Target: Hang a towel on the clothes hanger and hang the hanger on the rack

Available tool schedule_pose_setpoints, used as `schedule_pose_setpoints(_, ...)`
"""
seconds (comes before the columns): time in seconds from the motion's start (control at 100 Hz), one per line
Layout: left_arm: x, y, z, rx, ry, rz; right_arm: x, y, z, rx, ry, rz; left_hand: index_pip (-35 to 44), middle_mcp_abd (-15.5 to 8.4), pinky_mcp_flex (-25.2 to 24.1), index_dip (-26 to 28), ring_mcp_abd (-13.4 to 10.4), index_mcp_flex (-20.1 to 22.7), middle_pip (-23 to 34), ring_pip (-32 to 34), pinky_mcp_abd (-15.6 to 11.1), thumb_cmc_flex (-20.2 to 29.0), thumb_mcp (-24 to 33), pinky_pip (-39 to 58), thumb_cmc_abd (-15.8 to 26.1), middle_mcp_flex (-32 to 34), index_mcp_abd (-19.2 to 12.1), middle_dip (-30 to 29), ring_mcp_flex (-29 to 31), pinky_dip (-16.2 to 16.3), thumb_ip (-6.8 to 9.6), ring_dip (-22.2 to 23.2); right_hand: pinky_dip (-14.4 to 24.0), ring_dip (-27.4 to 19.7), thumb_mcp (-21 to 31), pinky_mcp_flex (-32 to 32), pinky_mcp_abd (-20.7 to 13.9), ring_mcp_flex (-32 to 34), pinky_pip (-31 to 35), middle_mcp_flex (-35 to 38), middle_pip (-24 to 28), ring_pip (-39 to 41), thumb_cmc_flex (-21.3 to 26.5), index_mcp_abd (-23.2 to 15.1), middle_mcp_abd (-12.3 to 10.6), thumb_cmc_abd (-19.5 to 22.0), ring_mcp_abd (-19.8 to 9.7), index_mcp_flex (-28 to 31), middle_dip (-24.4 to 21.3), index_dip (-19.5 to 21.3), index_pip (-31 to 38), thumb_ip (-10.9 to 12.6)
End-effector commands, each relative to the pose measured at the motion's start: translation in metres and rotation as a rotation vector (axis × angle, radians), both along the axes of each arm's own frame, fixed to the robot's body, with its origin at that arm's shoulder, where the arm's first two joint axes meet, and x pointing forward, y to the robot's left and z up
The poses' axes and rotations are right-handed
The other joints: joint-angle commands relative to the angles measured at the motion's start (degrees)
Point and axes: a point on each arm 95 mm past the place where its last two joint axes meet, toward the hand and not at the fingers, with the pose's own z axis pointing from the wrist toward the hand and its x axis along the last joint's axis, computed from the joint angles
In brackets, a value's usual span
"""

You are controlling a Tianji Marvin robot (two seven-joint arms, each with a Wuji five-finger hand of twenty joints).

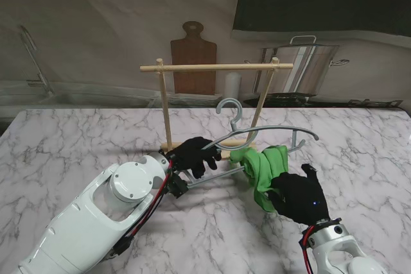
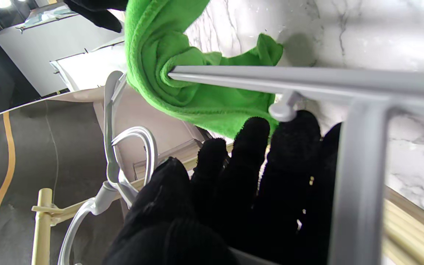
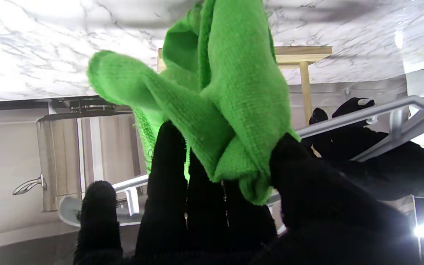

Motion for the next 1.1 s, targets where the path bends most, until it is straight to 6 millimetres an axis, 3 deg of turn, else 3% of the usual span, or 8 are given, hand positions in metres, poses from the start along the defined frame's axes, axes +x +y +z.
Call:
schedule_pose_setpoints(0.0,-0.004,-0.004,0.005,-0.006,-0.004,-0.038,0.001,0.000,-0.008,0.011,0.004,-0.008,-0.19,0.61,1.66,0.70,2.14,1.99,0.93,1.90,1.36,3.35,-0.80,20.69,4.26,1.36,0.15,0.27,2.24,-0.80,-0.36,0.02,0.45,0.20,1.22,-0.73,0.68,0.44,-1.05,-0.56,-1.73,-0.18,1.74,-5.54,-0.49,1.68,0.36,0.65,-0.75,-2.15,0.03,0.44)
schedule_pose_setpoints(0.33,-0.010,-0.013,-0.008,0.009,0.040,-0.098,0.001,0.000,-0.007,0.067,-0.056,-0.007,-0.53,0.66,1.65,0.81,2.23,2.13,0.77,1.75,1.37,3.28,-0.84,20.74,4.23,1.34,0.07,0.22,2.18,-0.90,-0.36,-0.08,0.78,0.66,0.07,-0.71,0.37,0.50,-1.00,-0.78,-0.40,0.82,2.10,-6.16,-0.69,2.13,0.11,0.01,-0.96,-2.87,1.38,0.50)
schedule_pose_setpoints(0.48,-0.010,-0.013,-0.005,-0.001,0.021,-0.081,-0.001,-0.003,-0.009,0.024,0.027,0.024,-0.59,0.65,1.50,0.93,2.17,2.12,0.75,1.75,1.41,3.27,-0.83,20.62,4.27,1.36,-0.03,0.23,2.17,-0.97,-0.35,-0.08,1.54,-0.03,-0.97,-1.09,0.91,-1.37,-0.77,-2.11,-3.92,-0.88,-5.18,-8.04,-0.23,1.74,0.87,-1.36,-4.23,-7.54,-2.00,1.87)
schedule_pose_setpoints(0.62,-0.009,-0.010,0.001,-0.005,-0.010,-0.067,-0.002,-0.005,-0.010,-0.005,0.084,0.046,-0.57,0.52,1.61,1.05,1.99,2.15,0.78,1.90,1.37,3.27,-0.82,20.66,4.23,1.38,-0.11,0.27,2.31,-0.98,-0.34,-0.01,2.32,-0.85,-7.05,-1.74,1.30,-3.44,-0.60,-4.03,-8.87,-3.70,-11.88,-7.91,0.18,2.66,1.42,-0.40,-7.27,-7.30,-12.00,5.41)
schedule_pose_setpoints(0.67,-0.009,-0.009,0.003,-0.003,-0.022,-0.063,-0.002,-0.005,-0.010,-0.007,0.088,0.051,-0.59,0.51,1.78,1.09,1.87,2.10,0.81,1.98,1.21,3.22,-0.84,20.73,4.22,1.34,-0.13,0.30,2.42,-0.99,-0.34,0.01,2.47,-1.00,-8.50,-1.84,1.46,-3.78,-0.56,-4.40,-10.68,-4.44,-14.05,-7.56,0.25,3.53,1.54,-0.06,-8.65,-6.18,-16.92,8.31)
schedule_pose_setpoints(0.89,-0.010,-0.009,0.004,-0.019,-0.067,-0.043,-0.008,-0.010,-0.008,-0.085,0.207,0.091,-0.39,-0.06,2.03,1.47,1.51,1.82,1.09,2.40,0.95,3.01,-0.83,20.97,4.51,1.19,-0.66,0.51,2.48,-1.00,-0.32,0.22,2.89,-2.77,-22.55,-4.40,1.98,-10.33,-0.89,-12.08,-19.16,-9.75,-19.17,-13.79,0.23,8.20,1.93,-8.66,-13.79,-9.75,-27.61,8.65)
schedule_pose_setpoints(1.03,-0.009,-0.011,0.003,-0.033,-0.114,-0.031,-0.010,-0.011,-0.008,-0.114,0.233,0.108,-0.02,-0.87,2.35,1.99,0.49,1.39,1.57,3.29,-0.09,2.58,-0.83,21.53,4.69,0.69,-1.51,0.92,2.70,-0.86,-0.21,0.67,2.90,-3.46,-25.75,-5.26,2.16,-11.82,-1.14,-14.63,-21.57,-11.57,-21.46,-15.99,-0.09,9.99,1.80,-13.81,-15.55,-12.13,-30.38,8.64)
schedule_pose_setpoints(1.09,-0.009,-0.012,0.002,-0.029,-0.145,-0.038,-0.010,-0.012,-0.008,-0.116,0.230,0.110,0.34,-1.61,2.89,2.31,-0.46,1.24,1.91,3.66,-0.83,2.15,-0.80,21.76,4.65,0.44,-2.45,1.18,3.07,-0.91,-0.09,0.78,2.94,-3.55,-26.07,-5.19,2.23,-11.83,-1.08,-14.81,-21.89,-11.84,-21.83,-14.38,-0.03,10.09,1.76,-16.19,-15.91,-12.99,-31.51,8.70)
